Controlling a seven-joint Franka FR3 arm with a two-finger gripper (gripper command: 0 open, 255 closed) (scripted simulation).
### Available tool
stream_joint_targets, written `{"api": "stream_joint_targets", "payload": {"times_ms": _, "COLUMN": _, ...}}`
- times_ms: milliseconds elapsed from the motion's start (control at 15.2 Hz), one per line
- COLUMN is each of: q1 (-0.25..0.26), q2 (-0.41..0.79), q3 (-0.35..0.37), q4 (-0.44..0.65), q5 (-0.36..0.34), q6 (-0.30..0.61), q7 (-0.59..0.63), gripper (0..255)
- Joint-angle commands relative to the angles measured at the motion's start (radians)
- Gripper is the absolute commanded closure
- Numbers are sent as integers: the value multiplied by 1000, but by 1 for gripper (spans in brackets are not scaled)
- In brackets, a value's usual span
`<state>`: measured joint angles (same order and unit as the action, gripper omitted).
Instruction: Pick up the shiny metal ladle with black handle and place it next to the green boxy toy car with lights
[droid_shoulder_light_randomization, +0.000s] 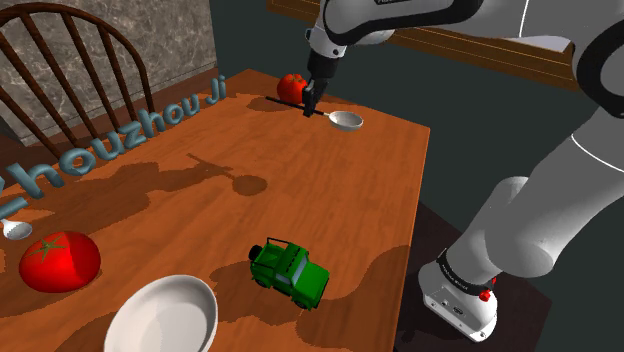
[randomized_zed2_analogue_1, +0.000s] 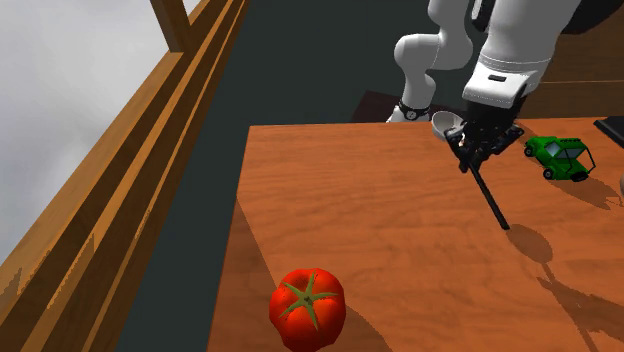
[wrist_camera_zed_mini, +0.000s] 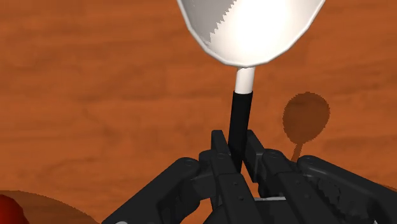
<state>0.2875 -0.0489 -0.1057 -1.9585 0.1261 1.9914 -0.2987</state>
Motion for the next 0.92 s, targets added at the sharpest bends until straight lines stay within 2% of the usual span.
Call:
{"api": "stream_joint_targets", "payload": {"times_ms": 0, "q1": 23, "q2": -17, "q3": 26, "q4": -21, "q5": -5, "q6": 10, "q7": 52, "gripper": 255}}
{"api": "stream_joint_targets", "payload": {"times_ms": 462, "q1": 100, "q2": -33, "q3": 118, "q4": -44, "q5": -15, "q6": 35, "q7": 223, "gripper": 255}}
{"api": "stream_joint_targets", "payload": {"times_ms": 858, "q1": 166, "q2": -10, "q3": 197, "q4": -20, "q5": -28, "q6": 48, "q7": 372, "gripper": 255}}
